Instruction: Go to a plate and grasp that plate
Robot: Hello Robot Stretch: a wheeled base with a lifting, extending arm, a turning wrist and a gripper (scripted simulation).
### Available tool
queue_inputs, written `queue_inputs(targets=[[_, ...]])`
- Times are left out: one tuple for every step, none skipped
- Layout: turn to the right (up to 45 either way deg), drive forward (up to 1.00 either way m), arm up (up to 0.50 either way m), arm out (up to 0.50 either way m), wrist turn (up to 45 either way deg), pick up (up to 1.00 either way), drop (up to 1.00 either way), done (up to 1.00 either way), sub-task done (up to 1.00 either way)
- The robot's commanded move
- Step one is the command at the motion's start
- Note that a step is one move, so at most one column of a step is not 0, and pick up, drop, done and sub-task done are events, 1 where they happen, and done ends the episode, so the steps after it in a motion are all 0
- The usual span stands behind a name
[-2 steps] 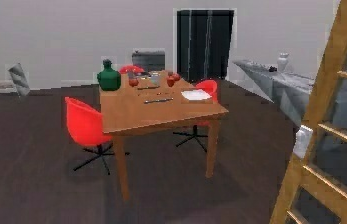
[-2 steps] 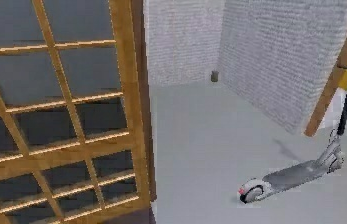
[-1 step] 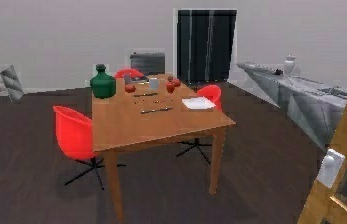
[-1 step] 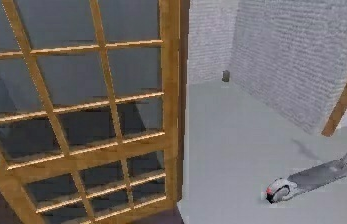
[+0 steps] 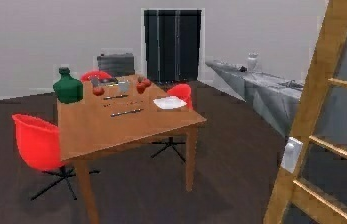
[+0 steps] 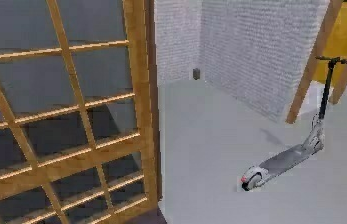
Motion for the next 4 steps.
queue_inputs(targets=[[0.0, 0.60, 0.00, 0.00, 0.0, 0.00, 0.00, 0.00, 0.00], [-45.0, 0.00, 0.00, 0.00, 0.0, 0.00, 0.00, 0.00, 0.00], [-42.0, 0.00, 0.00, 0.00, 0.0, 0.00, 0.00, 0.00, 0.00], [45.0, 0.00, 0.00, 0.00, 0.0, 0.00, 0.00, 0.00, 0.00]])
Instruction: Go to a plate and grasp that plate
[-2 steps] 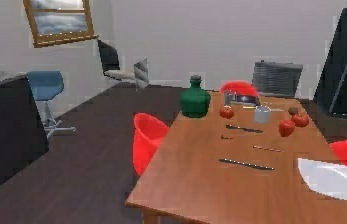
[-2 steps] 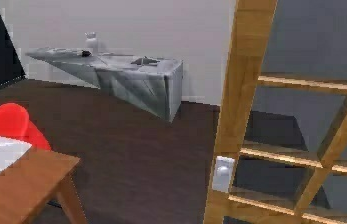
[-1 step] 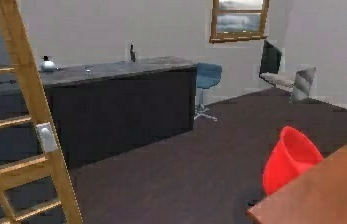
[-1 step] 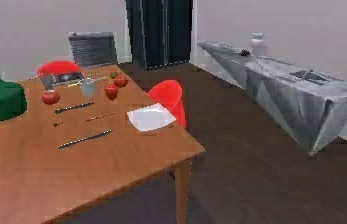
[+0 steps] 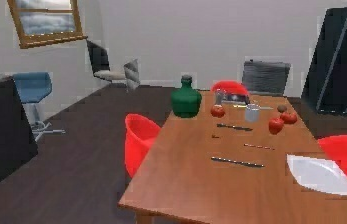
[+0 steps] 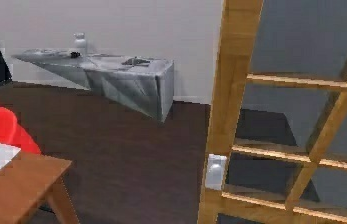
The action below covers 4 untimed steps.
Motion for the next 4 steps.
queue_inputs(targets=[[39.0, 0.00, 0.00, 0.00, 0.0, 0.00, 0.00, 0.00, 0.00], [0.0, 0.30, 0.00, 0.00, 0.0, 0.00, 0.00, 0.00, 0.00], [-45.0, 0.00, 0.00, 0.00, 0.0, 0.00, 0.00, 0.00, 0.00], [-36.0, 0.00, 0.00, 0.00, 0.0, 0.00, 0.00, 0.00, 0.00]])
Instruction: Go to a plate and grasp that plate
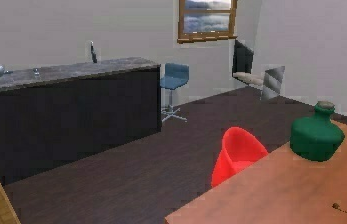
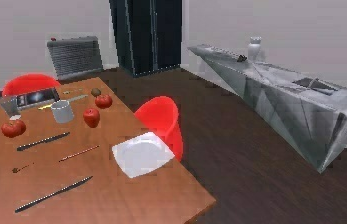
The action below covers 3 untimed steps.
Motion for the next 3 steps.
queue_inputs(targets=[[0.0, 0.00, 0.50, 0.00, 0.0, 0.00, 0.00, 0.00, 0.00], [0.0, 0.00, 0.36, 0.00, 0.0, 0.00, 0.00, 0.00, 0.00], [0.0, 0.00, 0.00, 0.30, 0.0, 0.00, 0.00, 0.00, 0.00]])
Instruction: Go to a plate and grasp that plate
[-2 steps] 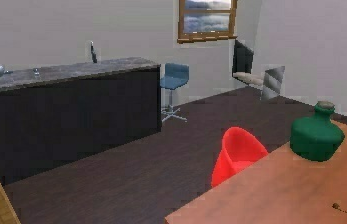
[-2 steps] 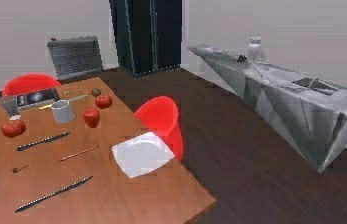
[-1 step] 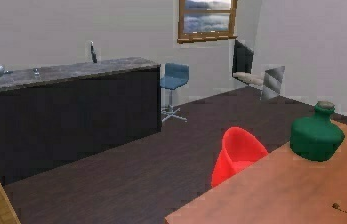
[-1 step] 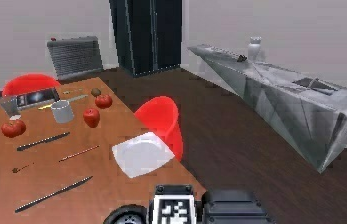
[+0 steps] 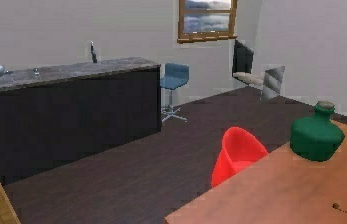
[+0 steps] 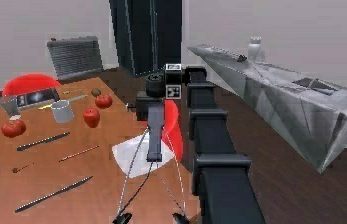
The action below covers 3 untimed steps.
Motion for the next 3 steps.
queue_inputs(targets=[[0.0, 0.00, 0.00, 0.00, 45.0, 0.00, 0.00, 0.00, 0.00], [0.0, 0.00, 0.00, 0.00, 45.0, 0.00, 0.00, 0.00, 0.00], [0.0, 0.00, 0.00, 0.00, 45.0, 0.00, 0.00, 0.00, 0.00]])
